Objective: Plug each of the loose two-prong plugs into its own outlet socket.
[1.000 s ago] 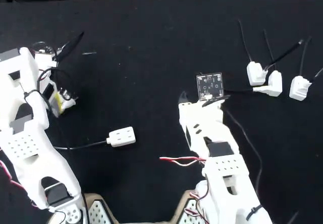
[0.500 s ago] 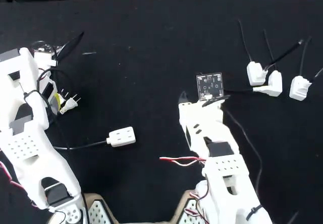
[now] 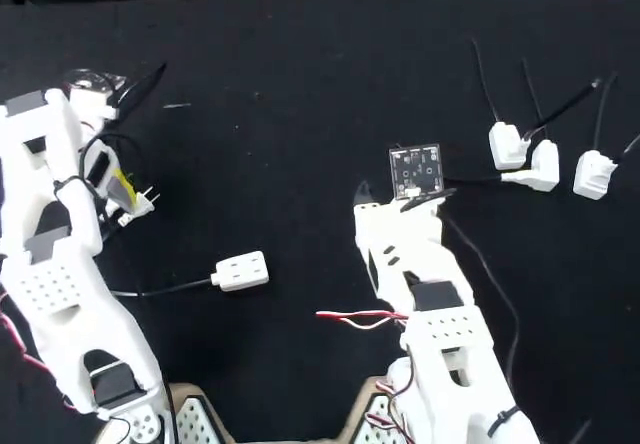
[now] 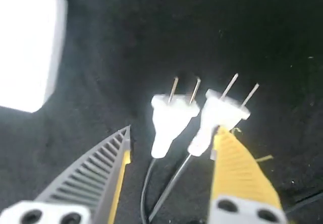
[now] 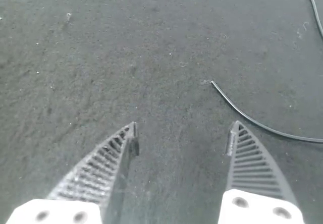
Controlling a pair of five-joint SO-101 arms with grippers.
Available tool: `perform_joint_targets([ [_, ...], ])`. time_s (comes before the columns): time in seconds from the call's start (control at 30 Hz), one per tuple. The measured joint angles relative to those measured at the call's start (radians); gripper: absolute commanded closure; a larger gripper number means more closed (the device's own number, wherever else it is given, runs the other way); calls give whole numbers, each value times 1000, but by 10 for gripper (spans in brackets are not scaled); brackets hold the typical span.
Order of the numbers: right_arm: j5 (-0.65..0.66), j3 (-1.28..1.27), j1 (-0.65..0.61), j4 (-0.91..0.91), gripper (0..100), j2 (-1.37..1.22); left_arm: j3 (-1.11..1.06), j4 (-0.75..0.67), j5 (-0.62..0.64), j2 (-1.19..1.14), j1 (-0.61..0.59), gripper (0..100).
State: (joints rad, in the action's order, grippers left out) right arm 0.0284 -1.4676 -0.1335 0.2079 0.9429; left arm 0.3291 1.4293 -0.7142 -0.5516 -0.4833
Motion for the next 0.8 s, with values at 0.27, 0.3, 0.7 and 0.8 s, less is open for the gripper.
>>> perform_joint_targets([
  [0.27,0,0,0,0,734,0,98,-83,0,-141,0,777],
  [0.3,0,0,0,0,734,0,115,-84,-3,-157,0,777],
  [0.7,0,0,0,0,734,0,301,123,-2,-221,8,970],
  [0.8,0,0,0,0,734,0,376,247,-2,-221,6,970],
])
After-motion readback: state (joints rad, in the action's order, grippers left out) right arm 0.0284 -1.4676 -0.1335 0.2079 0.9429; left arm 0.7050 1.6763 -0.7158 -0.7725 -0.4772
